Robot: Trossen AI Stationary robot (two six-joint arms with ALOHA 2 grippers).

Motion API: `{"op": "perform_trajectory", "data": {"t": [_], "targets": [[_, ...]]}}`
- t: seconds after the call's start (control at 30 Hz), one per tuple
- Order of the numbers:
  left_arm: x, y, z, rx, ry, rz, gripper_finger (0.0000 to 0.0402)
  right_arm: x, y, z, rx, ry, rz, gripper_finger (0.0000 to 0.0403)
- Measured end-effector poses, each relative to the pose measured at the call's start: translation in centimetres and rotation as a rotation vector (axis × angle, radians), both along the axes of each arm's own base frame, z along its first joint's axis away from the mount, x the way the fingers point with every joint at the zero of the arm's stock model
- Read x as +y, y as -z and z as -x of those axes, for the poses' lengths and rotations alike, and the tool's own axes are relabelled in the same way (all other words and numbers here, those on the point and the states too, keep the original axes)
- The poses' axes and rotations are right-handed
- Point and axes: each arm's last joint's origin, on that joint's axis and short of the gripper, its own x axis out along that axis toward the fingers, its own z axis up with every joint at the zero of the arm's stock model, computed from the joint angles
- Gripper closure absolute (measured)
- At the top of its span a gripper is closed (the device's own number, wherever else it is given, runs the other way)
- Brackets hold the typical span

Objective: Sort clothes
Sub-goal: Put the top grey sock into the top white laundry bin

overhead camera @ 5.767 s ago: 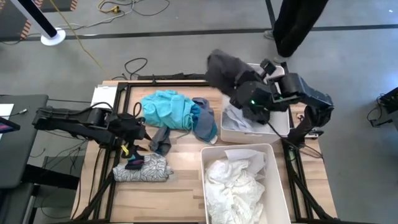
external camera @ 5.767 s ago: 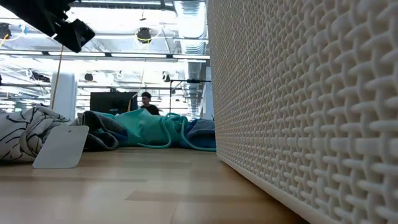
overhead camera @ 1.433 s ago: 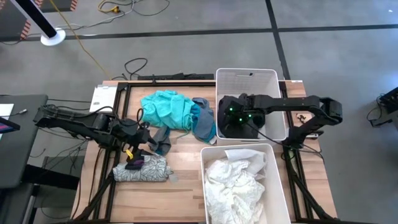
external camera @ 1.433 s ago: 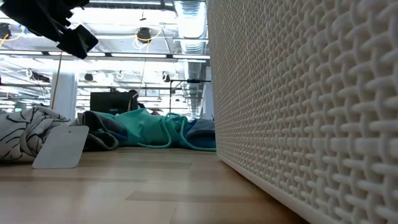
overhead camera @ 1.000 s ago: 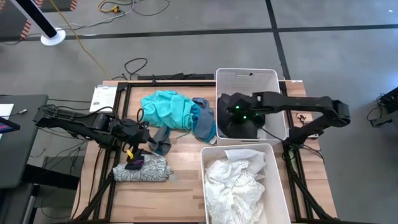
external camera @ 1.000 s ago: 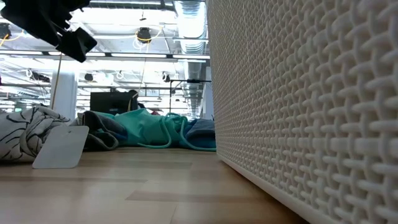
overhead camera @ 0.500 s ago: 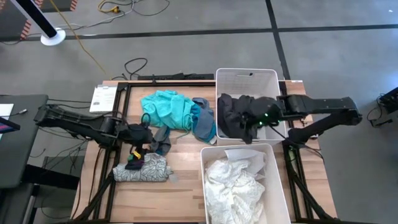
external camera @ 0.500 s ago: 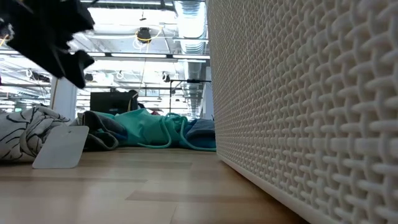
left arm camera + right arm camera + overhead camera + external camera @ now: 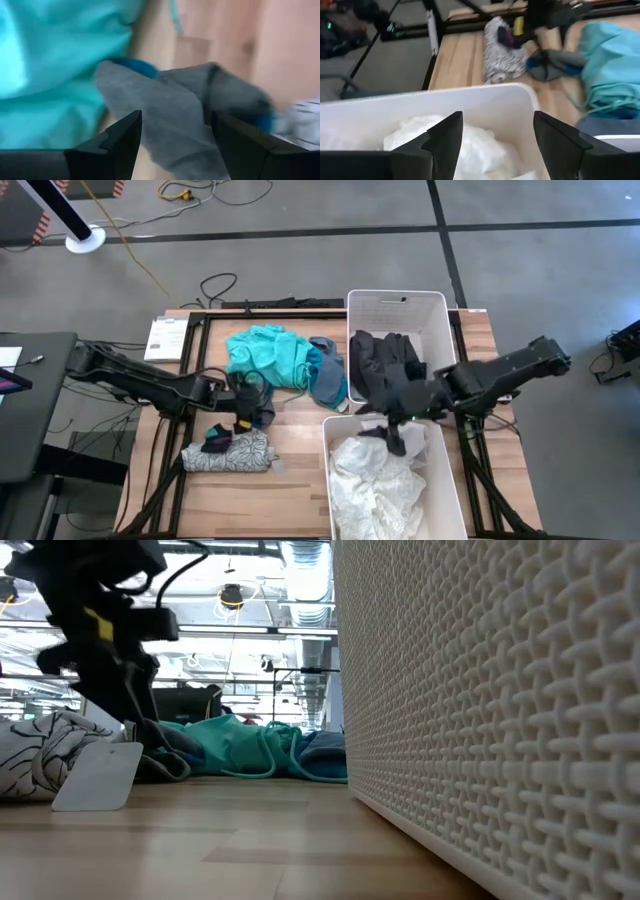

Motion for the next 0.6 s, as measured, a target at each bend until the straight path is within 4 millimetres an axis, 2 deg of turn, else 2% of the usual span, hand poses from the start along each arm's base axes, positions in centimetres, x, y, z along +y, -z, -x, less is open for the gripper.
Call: {"op": "perform_trajectory", "data": {"t": [0.1, 0.2, 0.3, 0.47, 0.5, 0.6], "targets": [[0.0, 0.6, -0.5, 0.016, -0.026, -0.031, 0.0171, 1.3, 1.1, -0.7, 0.035, -0.033, 0.014, 0.0145], [0.0, 1.1, -1.0, 0.016, -0.038, -0.053, 0.02, 2.6, 2.3, -1.5, 0.076, -0.065, 0.032, 0.0145], [0.0, 1.5, -1.3, 0.031, -0.052, -0.085, 0.0252, 4.1, 3.6, -2.2, 0.102, -0.107, 0.056, 0.0145], [0.0, 1.7, -1.5, 0.048, -0.02, -0.105, 0.0369, 6.9, 4.8, -2.8, 0.073, -0.21, 0.101, 0.0145], [0.0, 1.7, -1.6, 0.037, -0.005, -0.1, 0.0384, 7.3, 4.9, -2.7, 0.063, -0.227, 0.106, 0.0145], [-0.1, 1.1, -1.8, -0.001, 0.021, -0.096, 0.0395, 8.4, 4.9, -2.6, 0.033, -0.254, 0.131, 0.0145]]}}
